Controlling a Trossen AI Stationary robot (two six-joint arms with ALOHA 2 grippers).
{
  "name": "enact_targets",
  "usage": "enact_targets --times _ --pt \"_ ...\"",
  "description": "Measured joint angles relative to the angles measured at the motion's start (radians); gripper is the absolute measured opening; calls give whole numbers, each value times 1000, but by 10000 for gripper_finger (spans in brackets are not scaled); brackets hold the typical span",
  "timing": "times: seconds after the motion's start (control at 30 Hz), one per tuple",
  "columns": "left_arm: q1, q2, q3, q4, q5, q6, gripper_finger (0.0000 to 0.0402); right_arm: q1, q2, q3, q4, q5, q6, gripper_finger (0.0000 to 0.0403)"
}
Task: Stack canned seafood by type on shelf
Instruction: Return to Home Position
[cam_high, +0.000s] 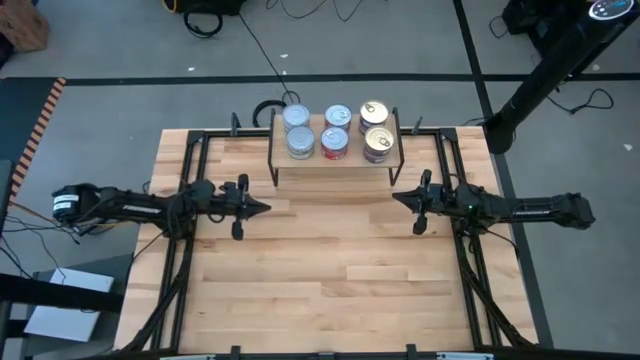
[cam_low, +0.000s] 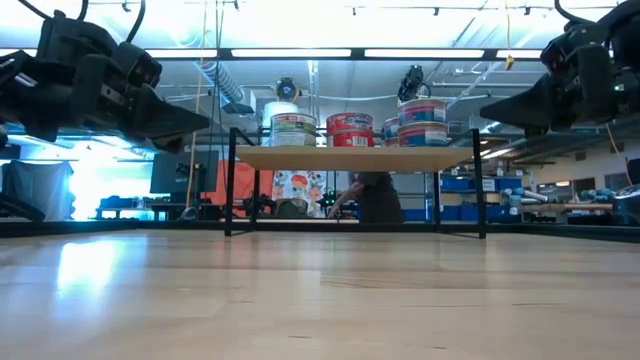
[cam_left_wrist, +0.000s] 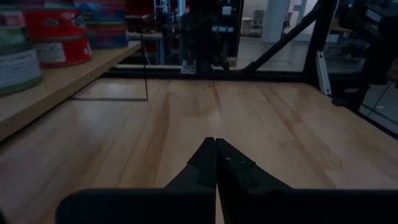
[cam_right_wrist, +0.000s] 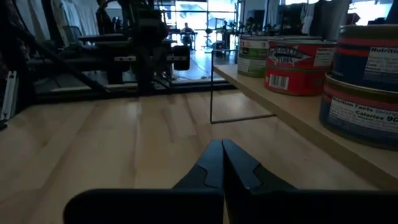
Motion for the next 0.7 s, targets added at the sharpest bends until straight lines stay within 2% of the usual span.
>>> enact_targets --times 0.27,0.53,0.7 --pt "41 -139 0 -135 1 1 3 0 -85 0 -16 -84 -21 1" --pt "79 -343 0 -342 1 19 3 0 -269 0 -192 -93 -13 0" --pt "105 -481 0 -450 1 21 3 0 -279 0 -197 -85 -20 0"
